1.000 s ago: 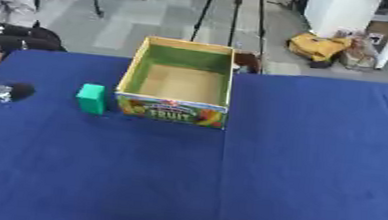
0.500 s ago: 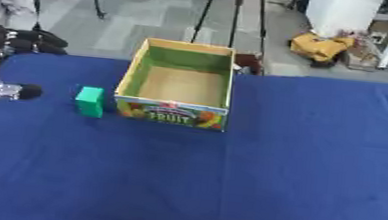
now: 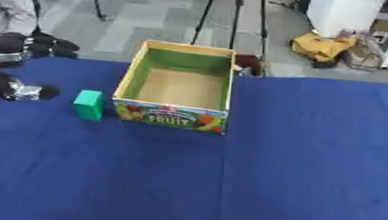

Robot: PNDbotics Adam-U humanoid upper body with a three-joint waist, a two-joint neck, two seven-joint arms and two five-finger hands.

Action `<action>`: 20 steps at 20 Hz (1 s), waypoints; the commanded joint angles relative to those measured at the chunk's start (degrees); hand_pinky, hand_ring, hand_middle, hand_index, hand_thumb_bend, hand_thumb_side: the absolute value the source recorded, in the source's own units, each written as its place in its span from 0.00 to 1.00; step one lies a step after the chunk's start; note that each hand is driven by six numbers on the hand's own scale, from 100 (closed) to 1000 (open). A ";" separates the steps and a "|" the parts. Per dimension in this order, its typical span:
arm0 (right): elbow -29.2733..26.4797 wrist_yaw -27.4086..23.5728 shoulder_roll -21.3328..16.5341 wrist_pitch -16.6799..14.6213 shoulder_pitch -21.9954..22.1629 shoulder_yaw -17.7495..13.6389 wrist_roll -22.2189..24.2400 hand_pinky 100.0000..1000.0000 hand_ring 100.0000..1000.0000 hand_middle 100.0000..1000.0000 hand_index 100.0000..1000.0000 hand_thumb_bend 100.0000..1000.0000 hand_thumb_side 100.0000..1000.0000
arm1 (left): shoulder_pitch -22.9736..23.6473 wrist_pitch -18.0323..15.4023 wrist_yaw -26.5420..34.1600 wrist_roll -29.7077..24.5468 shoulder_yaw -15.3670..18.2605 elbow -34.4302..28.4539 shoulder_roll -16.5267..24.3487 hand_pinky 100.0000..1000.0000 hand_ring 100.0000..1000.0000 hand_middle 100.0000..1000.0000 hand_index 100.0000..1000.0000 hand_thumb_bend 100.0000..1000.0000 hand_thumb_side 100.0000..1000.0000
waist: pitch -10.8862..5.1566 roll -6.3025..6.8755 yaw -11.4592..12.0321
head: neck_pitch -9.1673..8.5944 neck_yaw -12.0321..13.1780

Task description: Pick up objects on the table and place them in the box.

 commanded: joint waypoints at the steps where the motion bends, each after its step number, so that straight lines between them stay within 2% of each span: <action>1: -1.16 -0.58 -1.01 0.00 -0.88 -0.14 0.24 0.83 0.89 0.62 0.83 0.00 1.00 | -2.01 -4.29 -0.91 -6.00 0.02 0.97 0.94 0.91 1.00 1.00 1.00 0.29 0.84 | -0.85 0.17 -0.11 | -1.02 0.47; 2: -1.16 -0.60 -0.99 0.01 -0.88 -0.14 0.25 0.83 0.89 0.62 0.83 0.00 1.00 | -2.38 -4.26 -1.34 -6.49 -0.06 1.30 0.73 0.91 1.00 1.00 1.00 0.19 0.74 | -0.80 0.18 -0.17 | -1.12 0.54; 3: -1.16 -0.63 -0.97 0.02 -0.89 -0.15 0.26 0.83 0.89 0.62 0.83 0.00 1.00 | -2.71 -4.21 -1.82 -6.86 -0.10 1.62 0.53 0.91 1.00 1.00 1.00 0.17 0.72 | -0.75 0.19 -0.23 | -1.20 0.59; 4: -1.16 -0.66 -0.97 0.02 -0.90 -0.15 0.26 0.83 0.89 0.62 0.82 0.00 1.00 | -2.95 -4.19 -2.32 -7.23 -0.19 1.95 0.33 0.91 1.00 1.00 1.00 0.08 0.63 | -0.68 0.20 -0.29 | -1.30 0.67; 7: -1.16 -0.80 -0.93 0.07 -0.91 -0.20 0.24 0.83 0.89 0.61 0.82 0.00 1.00 | -3.50 -4.29 -3.50 -8.16 -0.34 3.01 -0.20 0.92 1.00 1.00 1.00 0.07 0.62 | -0.51 0.23 -0.43 | -1.60 0.83; 8: -1.16 -0.85 -0.93 0.09 -0.91 -0.21 0.23 0.83 0.89 0.61 0.82 0.00 1.00 | -3.66 -4.33 -3.73 -8.41 -0.34 3.35 -0.33 0.91 1.00 1.00 1.00 0.25 0.76 | -0.46 0.24 -0.46 | -1.68 0.88; 9: -1.16 -0.90 -0.93 0.10 -0.91 -0.23 0.22 0.83 0.89 0.61 0.82 0.00 1.00 | -3.79 -4.37 -3.88 -8.48 -0.31 3.61 -0.45 0.91 1.00 1.00 1.00 0.31 0.80 | -0.41 0.24 -0.48 | -1.74 0.89; 10: -1.16 -0.95 -0.95 0.11 -0.89 -0.25 0.22 0.83 0.89 0.61 0.82 0.00 1.00 | -3.89 -4.39 -4.05 -8.41 -0.29 3.76 -0.51 0.91 1.00 1.00 1.00 0.47 0.93 | -0.35 0.23 -0.49 | -1.80 0.87; 11: -1.16 -1.00 -0.95 0.12 -0.89 -0.26 0.23 0.83 0.89 0.61 0.82 0.00 1.00 | -3.96 -4.31 -4.37 -8.15 -0.26 3.82 -0.53 0.90 1.00 1.00 1.00 0.51 0.97 | -0.30 0.23 -0.50 | -1.86 0.86; 12: -1.16 -1.04 -0.95 0.13 -0.89 -0.27 0.25 0.83 0.89 0.61 0.82 0.00 1.00 | -4.01 -4.18 -4.76 -7.74 -0.24 3.84 -0.56 0.90 1.00 1.00 1.00 0.53 0.99 | -0.25 0.23 -0.49 | -1.91 0.86; 16: -1.16 -1.20 -0.90 0.12 -0.97 -0.28 0.33 0.83 0.89 0.61 0.82 0.00 1.00 | -4.26 -4.18 -6.20 -6.92 -0.78 3.89 -1.01 0.90 1.00 1.00 1.00 0.46 0.93 | -0.04 0.22 -0.61 | -2.05 0.96; 20: -1.16 -1.31 -0.89 0.06 -1.12 -0.28 0.47 0.83 0.89 0.60 0.82 0.00 1.00 | -4.88 -4.41 -7.95 -7.39 -1.36 4.13 -1.50 0.89 1.00 1.00 1.00 0.50 0.91 | 0.29 0.14 -0.95 | -2.21 1.52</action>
